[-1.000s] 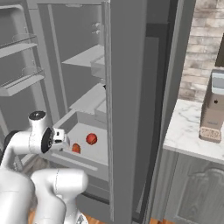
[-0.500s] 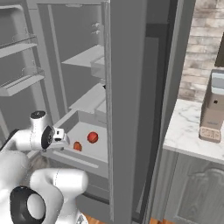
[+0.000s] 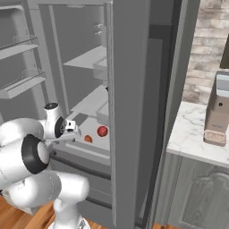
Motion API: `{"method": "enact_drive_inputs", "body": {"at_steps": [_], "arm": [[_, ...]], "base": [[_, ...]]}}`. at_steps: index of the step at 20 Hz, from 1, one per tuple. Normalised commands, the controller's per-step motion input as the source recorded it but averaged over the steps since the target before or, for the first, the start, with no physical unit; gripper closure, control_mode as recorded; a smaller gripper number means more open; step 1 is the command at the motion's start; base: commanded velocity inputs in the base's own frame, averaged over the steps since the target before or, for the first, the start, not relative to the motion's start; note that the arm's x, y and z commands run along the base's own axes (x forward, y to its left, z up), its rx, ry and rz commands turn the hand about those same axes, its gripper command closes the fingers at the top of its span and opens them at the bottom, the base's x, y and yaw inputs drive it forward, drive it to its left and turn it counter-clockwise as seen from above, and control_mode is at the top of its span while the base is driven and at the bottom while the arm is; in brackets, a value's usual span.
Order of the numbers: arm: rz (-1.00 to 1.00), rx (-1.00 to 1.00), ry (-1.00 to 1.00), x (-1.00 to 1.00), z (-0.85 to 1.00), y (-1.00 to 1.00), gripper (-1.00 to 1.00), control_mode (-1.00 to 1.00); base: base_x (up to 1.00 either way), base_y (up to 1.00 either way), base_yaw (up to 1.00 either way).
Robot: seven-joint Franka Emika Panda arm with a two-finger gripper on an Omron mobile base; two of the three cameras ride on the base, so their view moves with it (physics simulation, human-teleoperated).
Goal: Place the sweet potato and onion inside the fridge drawer. Close the drawer after placing the vegetables.
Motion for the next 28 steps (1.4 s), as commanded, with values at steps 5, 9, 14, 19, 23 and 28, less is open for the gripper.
{"method": "enact_drive_inputs", "body": {"at_steps": [5,9,14,19,23,28], "arm": [[0.0,0.0,-0.05,0.61,-0.12,-0.23,-1.0,-1.0],[0.0,0.0,-0.12,0.41,0.0,-0.29,-1.0,-1.0],[0.0,0.0,-0.19,0.36,0.0,-0.4,-1.0,-1.0],[0.0,0.0,-0.21,0.59,0.0,-0.33,-1.0,-1.0],[0.01,0.0,-0.15,0.64,0.0,-0.24,-1.0,-1.0],[0.01,0.0,-0.17,0.37,0.01,-0.11,-1.0,-1.0]], "base": [[0.0,0.0,0.0],[0.0,0.0,0.0],[0.0,0.0,0.0],[0.0,0.0,0.0],[0.0,0.0,0.0],[0.0,0.0,0.0]]}}
